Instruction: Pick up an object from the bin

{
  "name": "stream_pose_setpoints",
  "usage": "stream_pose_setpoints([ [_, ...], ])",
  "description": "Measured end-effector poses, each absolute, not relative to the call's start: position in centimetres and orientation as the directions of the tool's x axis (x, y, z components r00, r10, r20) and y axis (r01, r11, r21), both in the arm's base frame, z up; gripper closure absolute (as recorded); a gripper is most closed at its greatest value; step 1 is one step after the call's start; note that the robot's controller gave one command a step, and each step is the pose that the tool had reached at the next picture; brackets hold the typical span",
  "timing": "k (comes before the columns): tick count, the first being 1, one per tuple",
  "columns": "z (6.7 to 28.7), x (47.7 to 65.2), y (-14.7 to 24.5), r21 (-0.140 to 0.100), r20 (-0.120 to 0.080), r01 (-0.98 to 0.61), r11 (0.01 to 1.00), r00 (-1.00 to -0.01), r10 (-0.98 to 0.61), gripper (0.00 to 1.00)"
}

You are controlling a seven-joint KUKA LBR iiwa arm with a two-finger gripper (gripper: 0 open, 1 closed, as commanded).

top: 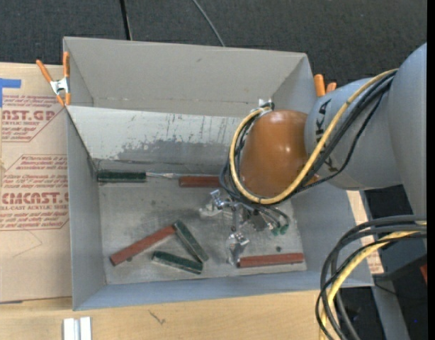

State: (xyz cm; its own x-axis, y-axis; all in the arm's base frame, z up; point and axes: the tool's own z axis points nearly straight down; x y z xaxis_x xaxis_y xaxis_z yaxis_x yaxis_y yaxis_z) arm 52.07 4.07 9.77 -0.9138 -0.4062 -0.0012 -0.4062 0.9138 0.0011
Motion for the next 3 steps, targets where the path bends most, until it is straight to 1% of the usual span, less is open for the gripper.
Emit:
stream_pose_setpoints([
  [1, 8.63, 50.65, 9.97, 0.002, -0.001, -0.651, 0.759, -0.759, -0.651, 1.0],
  [2, 8.63, 50.66, 9.93, 0.001, -0.001, -0.651, 0.759, -0.759, -0.651, 0.0],
  [3, 8.63, 50.66, 9.93, 0.002, -0.001, -0.651, 0.759, -0.759, -0.651, 0.0],
])
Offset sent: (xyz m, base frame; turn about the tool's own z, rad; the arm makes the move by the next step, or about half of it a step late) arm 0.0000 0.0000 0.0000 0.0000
